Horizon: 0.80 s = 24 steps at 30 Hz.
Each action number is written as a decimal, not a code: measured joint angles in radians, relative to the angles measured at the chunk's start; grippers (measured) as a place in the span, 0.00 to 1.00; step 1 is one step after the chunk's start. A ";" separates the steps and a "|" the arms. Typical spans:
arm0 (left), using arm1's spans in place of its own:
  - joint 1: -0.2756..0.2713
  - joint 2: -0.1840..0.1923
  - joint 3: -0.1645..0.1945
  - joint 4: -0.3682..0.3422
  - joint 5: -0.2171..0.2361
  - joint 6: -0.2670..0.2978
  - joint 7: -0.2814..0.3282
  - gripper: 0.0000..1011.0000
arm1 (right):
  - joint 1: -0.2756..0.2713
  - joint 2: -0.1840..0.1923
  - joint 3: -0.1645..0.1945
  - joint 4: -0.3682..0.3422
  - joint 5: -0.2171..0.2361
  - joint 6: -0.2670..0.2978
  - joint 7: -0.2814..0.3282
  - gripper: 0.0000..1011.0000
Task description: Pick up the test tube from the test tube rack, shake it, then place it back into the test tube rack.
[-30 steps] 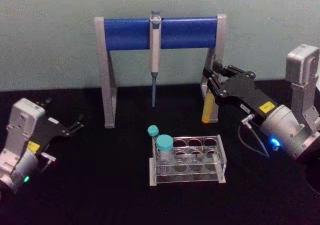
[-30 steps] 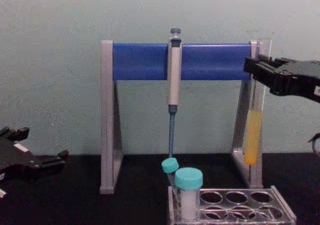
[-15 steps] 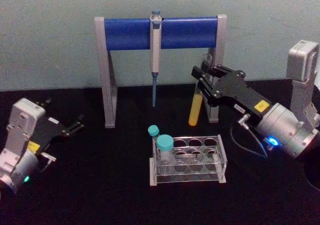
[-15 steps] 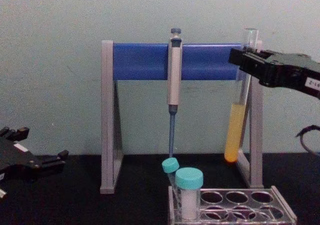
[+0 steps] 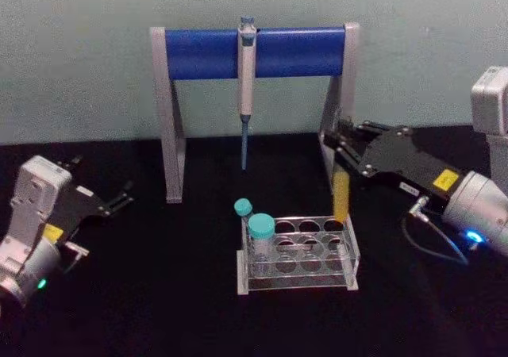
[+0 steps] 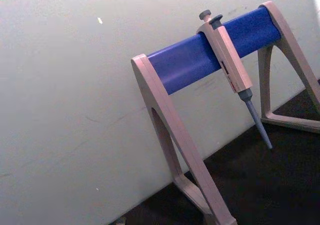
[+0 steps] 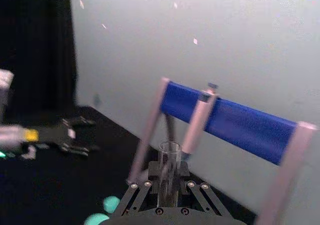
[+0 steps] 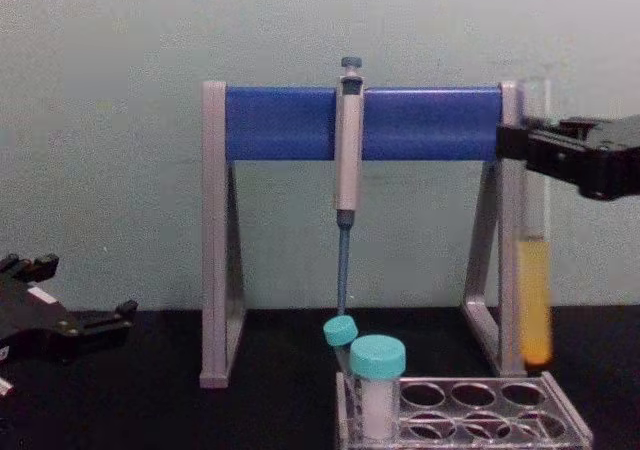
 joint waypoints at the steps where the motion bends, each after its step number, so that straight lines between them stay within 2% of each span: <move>1: 0.000 0.000 0.000 0.000 0.000 0.000 0.000 0.99 | -0.002 0.005 0.001 -0.005 -0.013 0.003 -0.013 0.23; 5: 0.000 0.000 0.000 0.000 0.000 0.000 0.000 0.99 | -0.005 0.014 0.003 -0.018 -0.087 0.006 -0.073 0.23; 7: 0.000 0.000 0.000 0.000 0.000 0.000 0.000 0.99 | -0.001 0.004 0.000 -0.015 -0.134 0.000 -0.105 0.23; 9: 0.000 0.000 0.000 0.000 0.000 0.000 0.000 0.99 | 0.003 -0.008 -0.003 -0.007 -0.157 -0.009 -0.124 0.23; 12: 0.000 0.000 0.000 0.000 0.000 0.000 0.000 0.99 | 0.015 -0.048 -0.004 0.022 -0.183 -0.052 -0.143 0.23; 14: 0.000 0.000 0.000 0.000 0.000 0.000 0.000 0.99 | 0.018 -0.082 0.002 0.048 -0.184 -0.099 -0.150 0.23; 15: 0.000 0.000 0.000 0.000 0.000 0.000 0.000 0.99 | 0.018 -0.082 0.002 0.048 -0.184 -0.099 -0.150 0.23; 18: 0.000 0.000 0.000 0.000 0.000 0.000 0.000 0.99 | 0.022 -0.137 0.019 0.092 -0.145 -0.169 -0.139 0.23; 21: 0.000 0.000 0.000 0.000 0.000 0.000 0.000 0.99 | 0.025 -0.161 0.027 0.111 -0.112 -0.187 -0.116 0.23; 24: 0.000 0.000 0.000 0.000 0.000 0.000 0.000 0.99 | 0.030 -0.180 0.035 0.127 -0.057 -0.185 -0.072 0.23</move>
